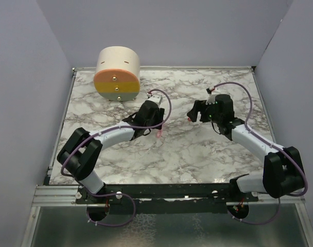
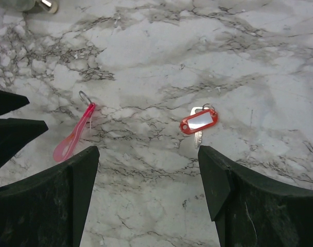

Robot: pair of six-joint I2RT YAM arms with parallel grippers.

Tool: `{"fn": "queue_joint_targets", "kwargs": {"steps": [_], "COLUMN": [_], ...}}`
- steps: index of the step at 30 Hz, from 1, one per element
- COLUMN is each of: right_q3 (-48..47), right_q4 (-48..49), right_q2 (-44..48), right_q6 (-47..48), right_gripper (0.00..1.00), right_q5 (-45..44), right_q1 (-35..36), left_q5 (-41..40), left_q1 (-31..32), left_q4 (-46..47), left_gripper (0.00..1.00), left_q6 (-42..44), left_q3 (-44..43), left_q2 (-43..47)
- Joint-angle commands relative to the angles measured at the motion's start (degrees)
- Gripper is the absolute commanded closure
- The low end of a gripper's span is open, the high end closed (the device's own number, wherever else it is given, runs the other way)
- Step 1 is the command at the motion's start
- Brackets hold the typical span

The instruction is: Put the keys on the keyring

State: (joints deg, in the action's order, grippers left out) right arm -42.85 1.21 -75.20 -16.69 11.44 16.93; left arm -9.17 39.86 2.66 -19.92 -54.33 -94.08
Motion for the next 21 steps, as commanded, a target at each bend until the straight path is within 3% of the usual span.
{"fn": "queue_joint_targets", "kwargs": {"steps": [1, 12, 21], "right_q3": [-3.45, -9.60, -18.24], "right_q4": [0.36, 3.27, 5.36], "right_q2": [-3.09, -14.00, -26.61], "right_q6": [1.71, 3.89, 5.85], "right_gripper": [0.21, 0.24, 0.29], "right_q5": [0.82, 0.14, 3.42], "right_q1": [3.28, 11.67, 14.30], "left_q5": [-5.23, -8.01, -3.83], "left_q1": [-0.71, -4.62, -8.83], "left_q4": [2.74, 6.78, 6.96], "left_gripper": [0.40, 0.41, 0.40], "left_q6": [-1.46, -4.27, -4.38], "left_q3": [2.34, 10.93, 14.49], "left_q2": [3.93, 12.33, 17.56]}}
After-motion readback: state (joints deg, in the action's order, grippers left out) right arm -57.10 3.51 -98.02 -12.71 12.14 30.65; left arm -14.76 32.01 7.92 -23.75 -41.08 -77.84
